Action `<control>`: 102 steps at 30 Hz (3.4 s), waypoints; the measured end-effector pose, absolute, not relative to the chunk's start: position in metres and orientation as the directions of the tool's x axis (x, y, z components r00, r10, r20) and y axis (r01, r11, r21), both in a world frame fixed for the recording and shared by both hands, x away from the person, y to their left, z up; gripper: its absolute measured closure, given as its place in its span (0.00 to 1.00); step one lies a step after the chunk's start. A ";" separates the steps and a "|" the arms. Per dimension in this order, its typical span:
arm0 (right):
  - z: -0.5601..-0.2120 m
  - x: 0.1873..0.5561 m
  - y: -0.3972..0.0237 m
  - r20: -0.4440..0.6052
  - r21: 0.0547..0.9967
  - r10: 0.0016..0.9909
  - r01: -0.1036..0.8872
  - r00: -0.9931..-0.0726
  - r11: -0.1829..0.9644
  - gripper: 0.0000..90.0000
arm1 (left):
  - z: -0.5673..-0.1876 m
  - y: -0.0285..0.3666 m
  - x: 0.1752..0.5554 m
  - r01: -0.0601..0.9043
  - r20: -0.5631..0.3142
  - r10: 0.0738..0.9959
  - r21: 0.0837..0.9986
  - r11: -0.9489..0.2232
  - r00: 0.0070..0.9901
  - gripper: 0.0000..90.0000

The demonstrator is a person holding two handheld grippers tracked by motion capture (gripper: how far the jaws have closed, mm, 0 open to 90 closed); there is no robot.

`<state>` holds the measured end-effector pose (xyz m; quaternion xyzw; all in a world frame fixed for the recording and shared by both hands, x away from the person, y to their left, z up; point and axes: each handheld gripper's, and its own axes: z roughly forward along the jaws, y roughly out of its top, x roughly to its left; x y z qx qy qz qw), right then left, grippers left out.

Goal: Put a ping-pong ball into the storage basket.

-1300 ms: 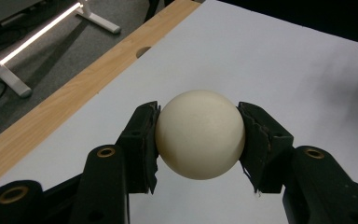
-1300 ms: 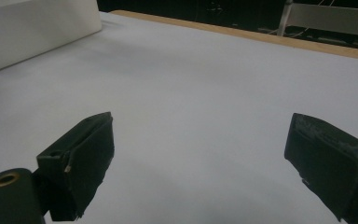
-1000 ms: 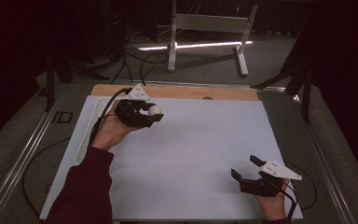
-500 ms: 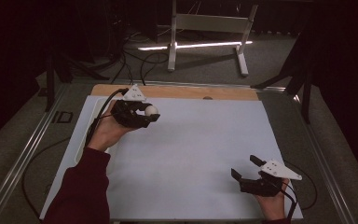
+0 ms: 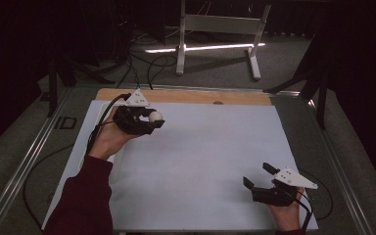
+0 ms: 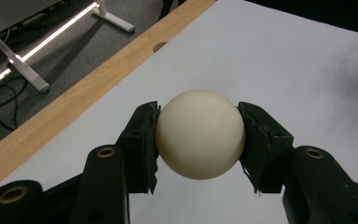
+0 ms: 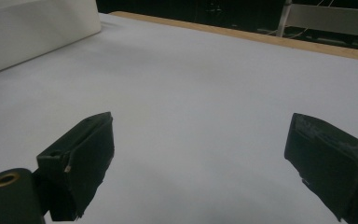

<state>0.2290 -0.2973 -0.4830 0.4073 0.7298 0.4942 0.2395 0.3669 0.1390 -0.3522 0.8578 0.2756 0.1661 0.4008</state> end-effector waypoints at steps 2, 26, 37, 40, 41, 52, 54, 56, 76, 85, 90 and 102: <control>-0.483 0.229 -0.297 0.053 0.916 0.831 0.358 -0.554 0.181 0.09 | -0.353 0.140 0.367 0.342 0.062 0.609 0.781 -0.523 0.791 0.57; -0.483 0.229 -0.297 0.051 0.915 0.830 0.359 -0.556 0.184 0.09 | -0.358 0.160 0.361 0.358 0.058 0.629 0.780 -0.514 0.775 0.57; -0.483 0.229 -0.296 0.049 0.914 0.830 0.359 -0.556 0.187 0.09 | -0.362 0.171 0.359 0.365 0.057 0.644 0.784 -0.502 0.763 0.57; -0.484 0.229 -0.296 0.050 0.914 0.829 0.361 -0.557 0.188 0.09 | -0.362 0.173 0.358 0.367 0.056 0.649 0.787 -0.497 0.759 0.57; -0.484 0.229 -0.296 0.049 0.914 0.829 0.360 -0.558 0.188 0.09 | -0.361 0.174 0.358 0.368 0.054 0.650 0.787 -0.495 0.758 0.57; -0.484 0.229 -0.295 0.048 0.914 0.827 0.359 -0.560 0.190 0.09 | -0.364 0.184 0.355 0.380 0.050 0.665 0.788 -0.484 0.745 0.57; -0.484 0.229 -0.295 0.048 0.914 0.827 0.359 -0.560 0.190 0.09 | -0.365 0.186 0.354 0.383 0.047 0.669 0.789 -0.480 0.742 0.57; -0.484 0.229 -0.294 0.049 0.914 0.827 0.360 -0.560 0.190 0.09 | -0.366 0.187 0.354 0.386 0.048 0.671 0.786 -0.482 0.740 0.57; -0.484 0.229 -0.294 0.051 0.913 0.828 0.362 -0.559 0.188 0.09 | -0.373 0.210 0.346 0.407 0.039 0.703 0.792 -0.455 0.710 0.57; -0.484 0.229 -0.294 0.051 0.914 0.828 0.361 -0.558 0.187 0.09 | -0.373 0.219 0.342 0.414 0.035 0.714 0.795 -0.444 0.699 0.57; -0.484 0.229 -0.295 0.048 0.913 0.828 0.360 -0.559 0.190 0.09 | -0.375 0.223 0.341 0.420 0.033 0.721 0.794 -0.439 0.692 0.57; -0.484 0.229 -0.294 0.047 0.912 0.827 0.362 -0.560 0.192 0.09 | -0.380 0.233 0.338 0.435 0.027 0.737 0.792 -0.428 0.675 0.57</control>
